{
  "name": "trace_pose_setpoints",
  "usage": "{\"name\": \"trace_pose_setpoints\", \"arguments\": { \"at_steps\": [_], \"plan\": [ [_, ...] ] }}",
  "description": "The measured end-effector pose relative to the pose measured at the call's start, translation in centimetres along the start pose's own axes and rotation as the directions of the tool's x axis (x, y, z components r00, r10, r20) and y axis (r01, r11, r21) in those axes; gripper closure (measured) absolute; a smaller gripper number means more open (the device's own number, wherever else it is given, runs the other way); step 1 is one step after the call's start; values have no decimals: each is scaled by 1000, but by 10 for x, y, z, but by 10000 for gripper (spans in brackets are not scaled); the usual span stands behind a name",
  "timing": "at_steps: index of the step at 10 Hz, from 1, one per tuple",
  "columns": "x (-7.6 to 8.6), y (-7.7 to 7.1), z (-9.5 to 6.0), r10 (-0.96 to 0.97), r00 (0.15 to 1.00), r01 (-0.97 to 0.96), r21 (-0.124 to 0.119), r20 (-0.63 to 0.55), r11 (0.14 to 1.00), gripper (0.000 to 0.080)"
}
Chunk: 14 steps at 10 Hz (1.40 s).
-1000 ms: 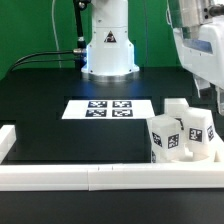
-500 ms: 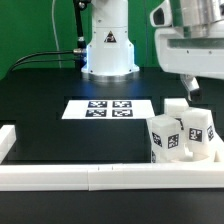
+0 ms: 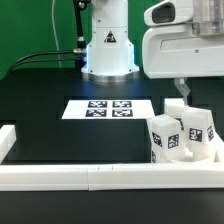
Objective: Assemble stool
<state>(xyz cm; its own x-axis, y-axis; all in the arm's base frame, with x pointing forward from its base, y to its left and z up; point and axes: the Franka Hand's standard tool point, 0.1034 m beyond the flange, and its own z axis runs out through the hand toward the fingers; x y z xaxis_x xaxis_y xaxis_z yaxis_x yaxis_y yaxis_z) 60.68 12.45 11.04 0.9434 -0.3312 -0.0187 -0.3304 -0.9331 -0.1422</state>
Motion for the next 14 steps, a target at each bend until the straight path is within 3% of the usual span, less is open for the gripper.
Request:
{"name": "trace_pose_setpoints", "arguments": {
  "at_steps": [2,3,4,5,9,11,14],
  "plan": [
    [0,4,4,-296,955,296,-32,11,955,151],
    [1,1,11,-516,856,517,-54,40,854,151],
    [-2,-1,16,-613,784,619,-49,99,784,151],
    [-1,-4,17,-676,730,683,-59,106,728,151],
    [3,5,17,-817,562,827,-56,127,560,151],
    [-7,10,31,-885,445,895,-74,139,439,151],
    [-14,20,46,-880,454,891,-83,139,447,151]
  ]
}}
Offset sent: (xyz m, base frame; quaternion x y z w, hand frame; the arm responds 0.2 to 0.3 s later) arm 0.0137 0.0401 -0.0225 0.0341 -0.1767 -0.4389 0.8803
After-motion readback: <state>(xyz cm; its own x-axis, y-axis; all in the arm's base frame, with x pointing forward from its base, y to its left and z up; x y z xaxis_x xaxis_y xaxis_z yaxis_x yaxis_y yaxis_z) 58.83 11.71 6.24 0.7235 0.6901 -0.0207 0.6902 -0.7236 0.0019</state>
